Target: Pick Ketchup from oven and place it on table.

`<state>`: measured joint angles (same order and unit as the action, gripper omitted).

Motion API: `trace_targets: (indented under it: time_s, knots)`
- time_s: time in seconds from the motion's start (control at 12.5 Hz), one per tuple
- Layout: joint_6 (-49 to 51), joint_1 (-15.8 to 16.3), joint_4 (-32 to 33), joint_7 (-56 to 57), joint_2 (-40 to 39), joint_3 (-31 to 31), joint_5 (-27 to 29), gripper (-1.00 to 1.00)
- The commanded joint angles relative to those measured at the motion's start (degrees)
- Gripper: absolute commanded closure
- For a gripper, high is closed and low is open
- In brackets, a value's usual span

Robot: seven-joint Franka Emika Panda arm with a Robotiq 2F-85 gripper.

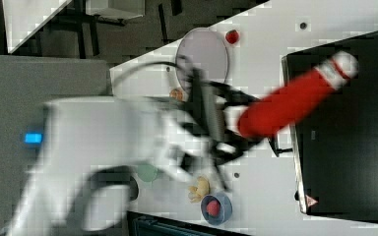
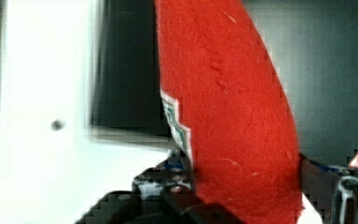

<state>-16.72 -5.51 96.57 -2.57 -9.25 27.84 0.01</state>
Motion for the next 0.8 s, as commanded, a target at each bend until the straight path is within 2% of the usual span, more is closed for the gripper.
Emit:
trace_targets:
  time_s: [0.08, 0.24, 0.48, 0.8]
  knots:
    - [7.7, 5.1, -6.1, 0.1, 5.2, -6.0, 0.8, -0.29]
    - [11.2, 6.8, -6.6, 0.1, 5.7, -11.8, 0.8, -0.29]
    - [11.3, 8.3, -4.7, 0.1, 5.3, -19.6, 0.8, -0.29]
    - [10.0, 8.6, 4.6, 0.0, 5.4, -24.6, 0.8, -0.29]
